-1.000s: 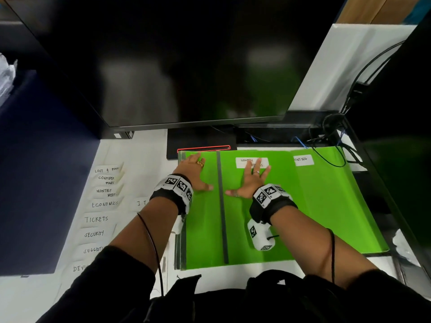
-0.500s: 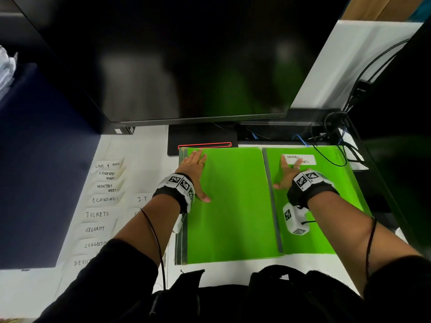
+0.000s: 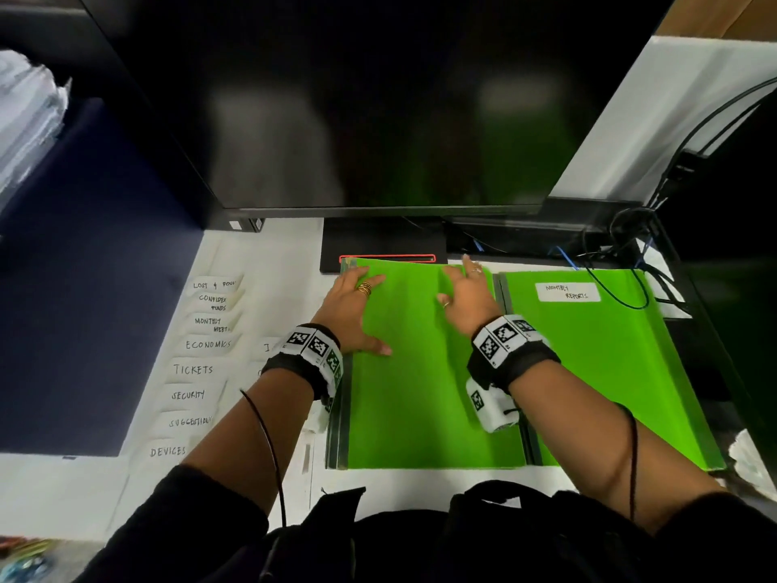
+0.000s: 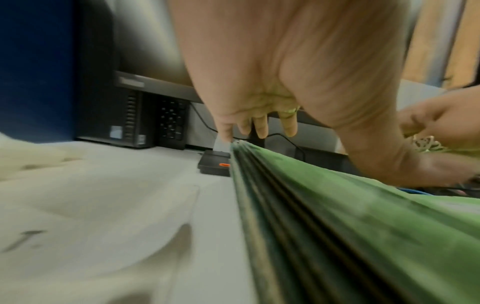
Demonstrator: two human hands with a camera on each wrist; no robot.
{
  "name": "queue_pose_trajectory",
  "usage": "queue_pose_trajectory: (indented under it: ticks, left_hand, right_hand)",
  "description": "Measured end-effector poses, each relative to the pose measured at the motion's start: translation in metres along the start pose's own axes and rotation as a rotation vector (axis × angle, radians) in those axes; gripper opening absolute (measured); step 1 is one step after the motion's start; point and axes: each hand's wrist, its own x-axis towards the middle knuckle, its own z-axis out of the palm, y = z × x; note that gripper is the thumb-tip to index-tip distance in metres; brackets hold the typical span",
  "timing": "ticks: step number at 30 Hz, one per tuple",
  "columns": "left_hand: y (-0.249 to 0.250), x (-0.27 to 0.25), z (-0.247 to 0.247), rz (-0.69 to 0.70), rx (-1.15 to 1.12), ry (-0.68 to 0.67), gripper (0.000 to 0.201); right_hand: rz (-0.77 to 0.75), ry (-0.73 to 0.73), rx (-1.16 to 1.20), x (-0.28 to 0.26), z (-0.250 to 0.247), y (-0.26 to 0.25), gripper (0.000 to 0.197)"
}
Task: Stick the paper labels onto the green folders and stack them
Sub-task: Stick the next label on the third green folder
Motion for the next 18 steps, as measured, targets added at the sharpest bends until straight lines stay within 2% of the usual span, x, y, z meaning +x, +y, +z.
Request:
queue_pose_trajectory:
  ticks: [4, 8, 12, 14, 18]
  left_hand:
    - [-0.026, -0.026, -0.007, -0.072, -0.091, 0.065, 0.112]
    - [-0.063, -0.053, -0.012, -0.199, -0.117, 0.090, 0.092]
    - [-0.093, -0.077, -0.012, -0.309, 0.013, 0.034, 0.075]
    - [-0.099, -0.084, -0.007, -0.370, 0.071, -0.011, 0.081]
    - [-0.099, -0.084, -0.004, -0.395, 0.134, -0.036, 0.094]
  right_hand:
    - [-0.253, 0.029, 0.109, -0.009, 0.026, -0.051, 0.043]
    - [-0.447, 0.028, 0.107, -0.016, 0.046, -0.088, 0.036]
    - [-0.603, 0.018, 0.008, -0.017, 0.061, -0.116, 0.026]
    - [-0.615, -0.042, -0.139, -0.017, 0.069, -0.127, 0.027]
    - [-0.494, -0.134, -0.450, -0.017, 0.085, -0.145, 0.048]
